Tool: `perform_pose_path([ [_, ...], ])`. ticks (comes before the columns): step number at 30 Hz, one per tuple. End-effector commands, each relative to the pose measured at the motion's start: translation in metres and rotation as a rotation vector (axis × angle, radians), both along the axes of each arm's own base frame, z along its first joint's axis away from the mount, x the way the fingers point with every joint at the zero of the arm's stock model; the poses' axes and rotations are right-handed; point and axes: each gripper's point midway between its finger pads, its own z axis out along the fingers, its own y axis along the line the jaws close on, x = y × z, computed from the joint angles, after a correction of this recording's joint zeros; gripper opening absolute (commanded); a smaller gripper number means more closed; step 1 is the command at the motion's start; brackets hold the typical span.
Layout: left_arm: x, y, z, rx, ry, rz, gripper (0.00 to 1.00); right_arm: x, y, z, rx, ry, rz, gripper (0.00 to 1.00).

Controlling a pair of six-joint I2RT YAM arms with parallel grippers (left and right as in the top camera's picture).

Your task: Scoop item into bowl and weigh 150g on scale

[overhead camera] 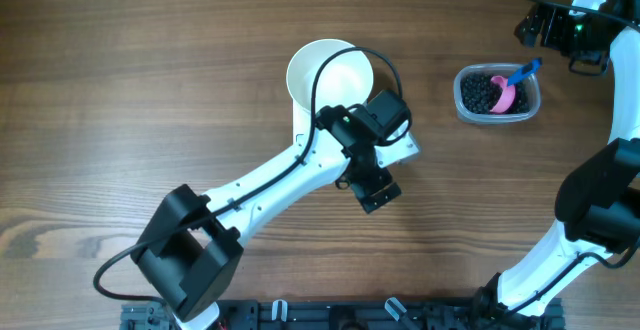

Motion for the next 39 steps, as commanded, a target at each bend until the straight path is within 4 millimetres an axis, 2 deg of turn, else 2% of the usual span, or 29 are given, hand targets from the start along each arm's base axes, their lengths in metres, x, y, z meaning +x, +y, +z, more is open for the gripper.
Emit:
perform_pose_path([
  [1,0.018,0.012,-0.004,0.021,-0.037,-0.042,1.00,0.004,-0.006,0.003,-0.008,-0.012,-0.013,1.00],
  [6,0.028,0.013,-0.020,0.046,-0.040,-0.028,1.00,0.004,-0.006,0.003,-0.008,-0.012,-0.013,1.00],
  [8,0.023,0.016,-0.025,0.063,-0.003,0.012,1.00,0.004,-0.006,0.003,-0.008,-0.012,-0.013,1.00],
  [14,0.015,0.027,-0.046,0.110,0.070,-0.047,1.00,0.004,-0.006,0.003,-0.008,-0.012,-0.013,1.00],
  [22,0.023,0.022,-0.055,0.098,0.056,-0.043,1.00,0.004,-0.006,0.003,-0.008,-0.012,-0.013,1.00],
  [27,0.024,0.025,-0.072,0.134,0.071,-0.042,1.00,0.004,-0.006,0.003,-0.008,-0.012,-0.013,1.00],
  [32,0.032,0.023,-0.074,0.121,0.049,-0.032,1.00,0.004,-0.006,0.003,-0.008,-0.012,-0.013,1.00],
  [39,0.045,0.037,-0.075,0.157,0.018,0.001,1.00,0.004,-0.006,0.003,-0.008,-0.012,-0.013,1.00],
])
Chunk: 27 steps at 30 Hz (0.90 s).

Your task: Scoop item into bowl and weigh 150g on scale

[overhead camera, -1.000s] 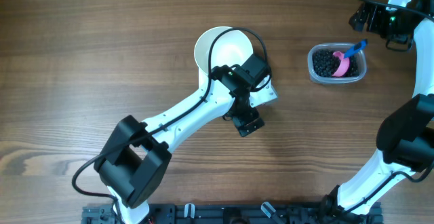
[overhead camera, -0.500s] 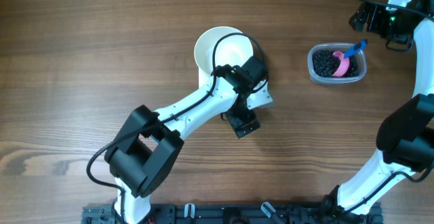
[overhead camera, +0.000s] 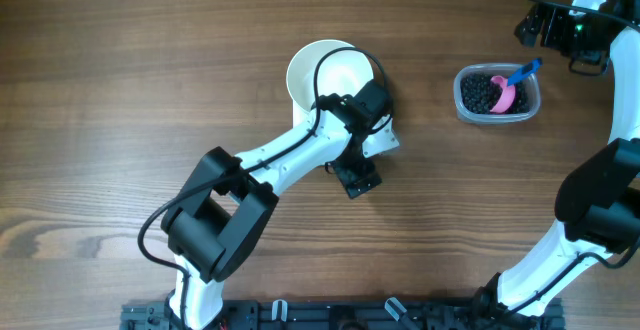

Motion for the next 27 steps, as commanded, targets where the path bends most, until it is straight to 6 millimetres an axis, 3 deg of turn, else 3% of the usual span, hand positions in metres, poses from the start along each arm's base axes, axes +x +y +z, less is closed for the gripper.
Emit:
perform_pose_path([
  [1,0.0094,0.0096,-0.0089,0.033,-0.011,0.008,1.00,0.0042,-0.0060,0.0034,-0.008,-0.012,-0.013,1.00],
  [23,0.0144,0.0125,-0.0149,0.054,-0.027,0.013,1.00,0.0042,-0.0060,0.0034,-0.008,-0.012,-0.013,1.00],
  [27,0.0089,0.0059,-0.0143,0.018,0.004,0.007,1.00,0.0042,-0.0060,0.0034,-0.008,-0.012,-0.013,1.00],
])
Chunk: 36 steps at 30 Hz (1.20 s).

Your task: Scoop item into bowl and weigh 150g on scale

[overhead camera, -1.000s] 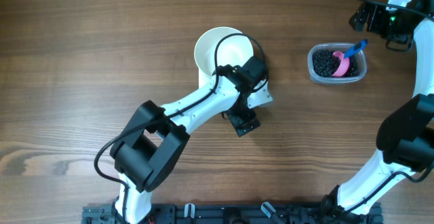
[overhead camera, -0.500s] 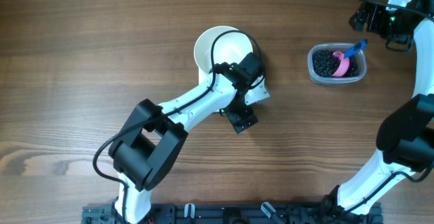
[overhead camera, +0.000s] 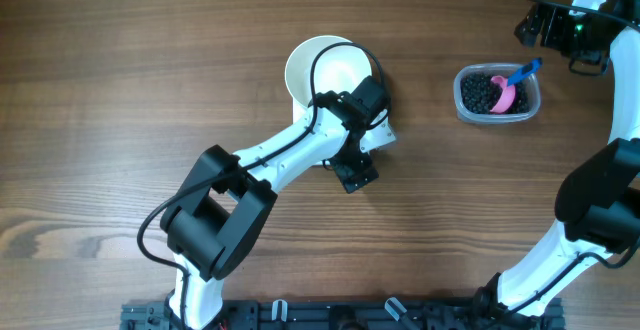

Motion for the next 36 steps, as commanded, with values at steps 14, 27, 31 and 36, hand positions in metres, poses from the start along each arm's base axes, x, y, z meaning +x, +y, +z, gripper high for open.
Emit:
perform_pose_path([
  [14,-0.013,-0.006,-0.022,-0.018,0.096,-0.021,1.00,0.004,-0.006,0.003,-0.008,-0.012,-0.013,1.00],
  [27,-0.022,0.004,-0.039,0.033,0.145,-0.018,1.00,0.004,-0.006,0.003,-0.008,-0.012,-0.013,1.00],
  [31,-0.030,0.007,-0.045,0.037,0.176,-0.017,1.00,0.004,-0.006,0.003,-0.008,-0.012,-0.013,1.00],
  [36,-0.033,0.007,-0.049,0.047,0.187,-0.022,1.00,0.004,-0.006,0.003,-0.008,-0.012,-0.013,1.00],
])
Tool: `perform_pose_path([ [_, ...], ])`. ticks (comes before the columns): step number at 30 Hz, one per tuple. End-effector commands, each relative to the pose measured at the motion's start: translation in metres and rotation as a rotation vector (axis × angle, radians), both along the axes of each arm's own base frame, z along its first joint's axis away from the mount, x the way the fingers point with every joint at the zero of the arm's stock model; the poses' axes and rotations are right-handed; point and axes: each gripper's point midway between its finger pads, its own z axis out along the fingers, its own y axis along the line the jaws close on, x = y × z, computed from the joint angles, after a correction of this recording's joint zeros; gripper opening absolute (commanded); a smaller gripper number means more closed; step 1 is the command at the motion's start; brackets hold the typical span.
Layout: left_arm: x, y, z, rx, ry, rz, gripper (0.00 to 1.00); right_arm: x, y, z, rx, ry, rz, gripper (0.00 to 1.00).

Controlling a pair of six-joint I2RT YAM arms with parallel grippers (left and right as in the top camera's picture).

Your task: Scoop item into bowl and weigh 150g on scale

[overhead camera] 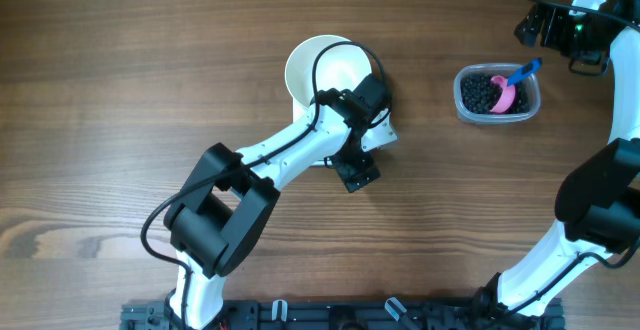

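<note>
A white bowl [318, 65] stands empty at the middle of the table. My left gripper [352, 98] is at the bowl's lower right rim, with its black wrist covering the fingers. A white flat piece [384, 137] pokes out from under the wrist; whether it is the scale cannot be told. At the right, a clear container [497, 94] holds dark beads and a pink scoop [508, 92] with a blue handle. My right gripper [540, 25] hangs at the far right, beyond the container.
The left arm [270, 160] lies diagonally across the table from the front edge to the bowl. The right arm [600, 180] runs along the right edge. Bare wooden tabletop [120, 90] spreads to the left of the bowl.
The left arm's elbow has shifted very slightly to the right. Bowl, container, scoop and right arm are where they were.
My left wrist was first to the right of and below the bowl, with the white piece sticking out to its right. Then the wrist and the white piece were further left, against the bowl's lower right rim. They have stayed there since; the right arm never moved.
</note>
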Motion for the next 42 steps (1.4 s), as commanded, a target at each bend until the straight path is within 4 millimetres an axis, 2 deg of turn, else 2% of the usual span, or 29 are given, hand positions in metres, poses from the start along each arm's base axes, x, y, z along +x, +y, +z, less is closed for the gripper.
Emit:
perform_pose_path([
  [1,-0.031,0.012,-0.047,0.054,0.156,-0.021,1.00,0.004,-0.006,0.003,-0.008,-0.012,-0.013,1.00],
  [11,-0.037,0.016,-0.060,0.073,0.197,-0.014,1.00,0.004,-0.006,0.003,-0.008,-0.012,-0.013,1.00],
  [24,-0.048,0.018,-0.058,0.057,0.273,0.003,0.99,0.004,-0.006,0.003,-0.008,-0.012,-0.013,1.00],
  [27,-0.060,0.015,-0.053,0.040,0.327,-0.018,0.97,0.004,-0.006,0.003,-0.008,-0.012,-0.013,1.00],
  [34,-0.056,0.017,-0.055,0.066,0.311,0.043,0.98,0.004,-0.006,0.003,-0.008,-0.012,-0.013,1.00],
  [36,-0.050,0.012,-0.047,0.040,0.277,0.043,0.96,0.004,-0.006,0.003,-0.008,-0.012,-0.013,0.99],
  [37,-0.048,0.008,-0.039,0.020,0.262,0.044,1.00,0.004,-0.006,0.003,-0.008,-0.012,-0.013,1.00],
  [39,-0.043,0.000,-0.018,-0.036,0.225,0.037,1.00,0.004,-0.006,0.003,-0.009,-0.012,-0.013,1.00],
  [40,-0.041,-0.004,-0.004,-0.068,0.203,0.033,1.00,0.004,-0.006,0.003,-0.008,-0.012,-0.013,1.00],
  [42,-0.039,-0.013,0.037,-0.163,0.146,0.019,1.00,0.004,-0.006,0.003,-0.008,-0.012,-0.013,1.00],
])
